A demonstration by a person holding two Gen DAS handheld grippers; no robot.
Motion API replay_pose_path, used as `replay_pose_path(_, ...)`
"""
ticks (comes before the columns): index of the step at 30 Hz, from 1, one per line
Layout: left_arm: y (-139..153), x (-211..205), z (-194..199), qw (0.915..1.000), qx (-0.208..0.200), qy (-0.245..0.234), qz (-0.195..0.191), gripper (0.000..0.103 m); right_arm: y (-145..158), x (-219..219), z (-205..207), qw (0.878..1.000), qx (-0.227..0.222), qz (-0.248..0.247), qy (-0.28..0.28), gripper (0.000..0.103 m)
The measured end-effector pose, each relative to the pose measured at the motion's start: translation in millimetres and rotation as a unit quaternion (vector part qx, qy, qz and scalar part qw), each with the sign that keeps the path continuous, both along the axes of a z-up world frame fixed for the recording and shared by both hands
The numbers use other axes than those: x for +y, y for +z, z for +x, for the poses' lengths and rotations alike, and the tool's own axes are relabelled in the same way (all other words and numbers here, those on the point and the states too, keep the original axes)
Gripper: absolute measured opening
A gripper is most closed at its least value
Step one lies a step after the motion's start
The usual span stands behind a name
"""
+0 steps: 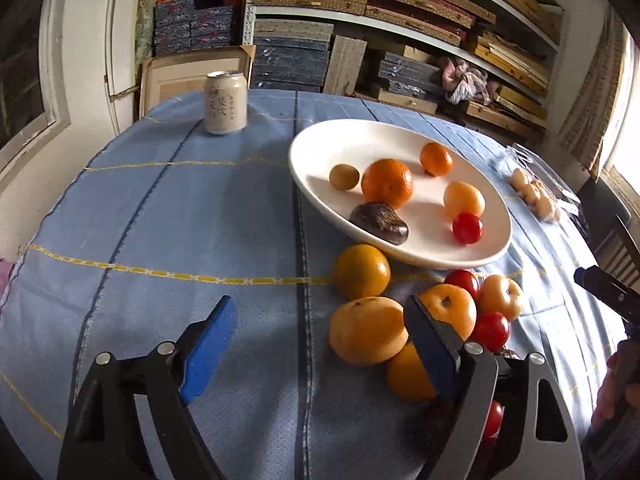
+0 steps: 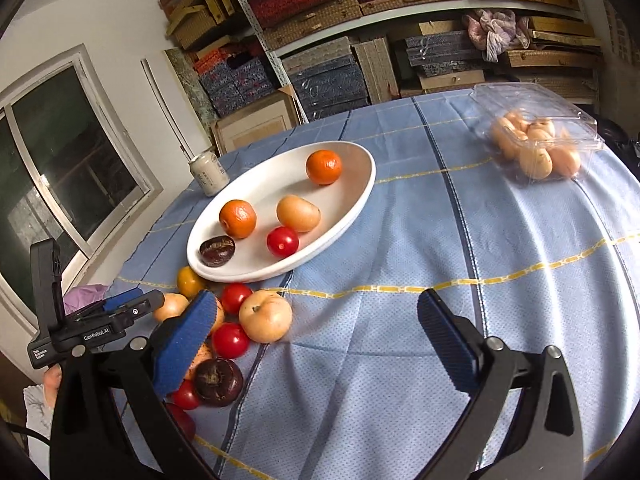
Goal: Organize fruits
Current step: 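Lift both open tools away from the white plate, then grasp the large yellow speckled fruit with the left tool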
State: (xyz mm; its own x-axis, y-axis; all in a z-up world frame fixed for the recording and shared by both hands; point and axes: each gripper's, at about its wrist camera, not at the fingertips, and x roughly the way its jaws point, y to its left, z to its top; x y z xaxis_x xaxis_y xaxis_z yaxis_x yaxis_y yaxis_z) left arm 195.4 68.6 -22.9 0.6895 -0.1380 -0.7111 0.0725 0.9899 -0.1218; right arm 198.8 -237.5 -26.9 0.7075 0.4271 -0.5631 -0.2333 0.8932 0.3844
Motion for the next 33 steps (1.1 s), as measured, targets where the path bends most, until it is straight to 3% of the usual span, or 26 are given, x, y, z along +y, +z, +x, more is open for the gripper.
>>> replay_pose_path(9, -6, -22, -6, 0.9951, -0.019, -0.009, 0.096, 0.093, -1, 9, 3, 1.0, 0.004, -0.01, 0.006, 0.098)
replay_pose_path(18, -12, 2, 0, 0.9967, 0.002, 0.016, 0.079, 0.096, -2, 8, 4, 1.0, 0.008, -0.011, 0.005, 0.098)
replay_pose_path(26, -10, 0, -14, 0.9956, 0.009, -0.023, 0.091, 0.094, -2, 11, 4, 1.0, 0.007, -0.018, 0.009, 0.098)
replay_pose_path(29, -11, 0, -12, 0.996, 0.0, -0.024, 0.086, 0.09, -1, 13, 3, 1.0, 0.004, -0.024, 0.012, 0.098)
replay_pose_path(33, -10, -6, -7, 0.9934, -0.028, -0.013, 0.11, 0.089, 0, 16, 2, 0.999, 0.0, -0.028, 0.016, 0.098)
